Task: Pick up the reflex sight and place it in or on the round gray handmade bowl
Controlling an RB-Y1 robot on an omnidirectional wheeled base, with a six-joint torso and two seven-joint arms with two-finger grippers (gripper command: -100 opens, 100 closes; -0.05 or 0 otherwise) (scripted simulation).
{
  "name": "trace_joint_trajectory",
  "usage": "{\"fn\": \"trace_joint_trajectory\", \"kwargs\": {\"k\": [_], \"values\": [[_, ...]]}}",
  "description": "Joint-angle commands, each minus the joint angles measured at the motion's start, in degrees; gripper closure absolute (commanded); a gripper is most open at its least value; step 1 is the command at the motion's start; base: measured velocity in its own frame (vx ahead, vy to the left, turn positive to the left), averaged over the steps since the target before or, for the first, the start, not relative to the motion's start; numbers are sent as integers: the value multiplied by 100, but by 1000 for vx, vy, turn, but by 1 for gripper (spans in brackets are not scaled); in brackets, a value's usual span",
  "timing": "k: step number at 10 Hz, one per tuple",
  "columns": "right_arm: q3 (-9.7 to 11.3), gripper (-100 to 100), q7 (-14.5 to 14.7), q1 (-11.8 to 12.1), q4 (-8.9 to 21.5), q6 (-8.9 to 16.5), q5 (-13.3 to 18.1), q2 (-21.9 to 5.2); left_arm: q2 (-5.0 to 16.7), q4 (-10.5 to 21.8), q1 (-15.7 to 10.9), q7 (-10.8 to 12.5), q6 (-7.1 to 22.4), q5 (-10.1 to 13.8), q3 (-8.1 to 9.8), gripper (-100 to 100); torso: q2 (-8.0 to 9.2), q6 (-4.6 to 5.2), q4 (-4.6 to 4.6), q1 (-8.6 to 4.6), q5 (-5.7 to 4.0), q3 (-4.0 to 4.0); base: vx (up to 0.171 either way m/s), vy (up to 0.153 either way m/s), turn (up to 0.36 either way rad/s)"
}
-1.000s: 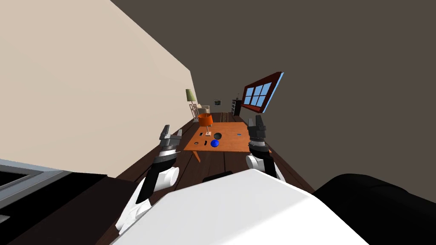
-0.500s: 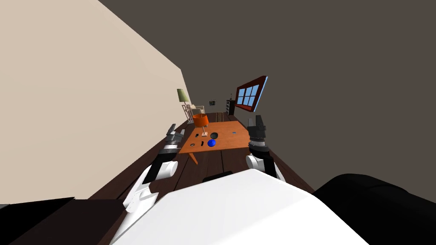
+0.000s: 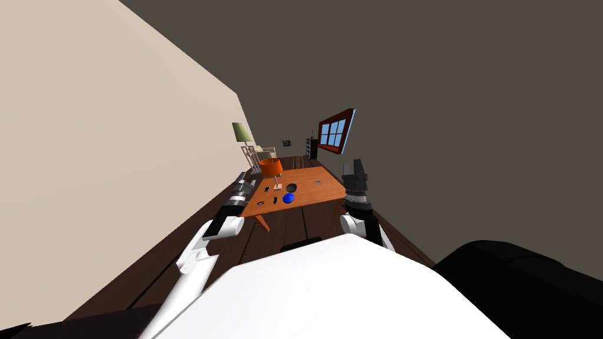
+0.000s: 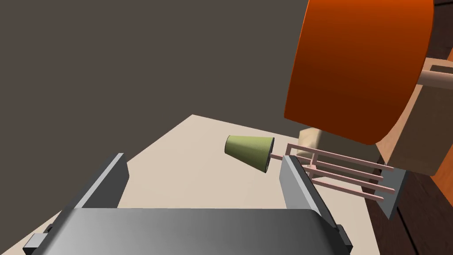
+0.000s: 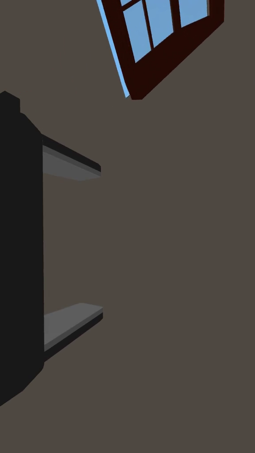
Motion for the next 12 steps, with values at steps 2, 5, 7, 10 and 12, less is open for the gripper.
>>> {"fn": "trace_joint_trajectory", "kwargs": {"k": [2, 5, 7, 10, 12], "values": [[0, 0, 0, -1, 0, 0, 0, 0, 143, 341, -197, 195, 280, 56, 62, -100, -1, 4, 0, -2, -1, -1, -17, 6, -175], [0, 0, 0, 0, 0, 0, 0, 0, 388, 869, -549, 567, 740, 175, 196, -100, -1, -2, 0, -1, 0, -1, -17, 3, -182], [0, 0, 0, 0, 0, 0, 0, 0, 499, 1145, -713, 765, 1009, 239, 271, -100, -2, -2, 0, -2, 0, -1, -11, 0, -178], [0, 0, 0, 0, 0, 0, 0, 0, 605, 1546, -867, 970, 1299, 307, 350, -100, -5, 2, -1, -4, -1, -3, -6, 0, -154], [0, 0, 0, 0, 0, 0, 0, 0, 706, 1860, -1012, 1182, 1566, 377, 433, -100, -8, 1, -2, -5, -1, -4, 0, -5, -164]]}}
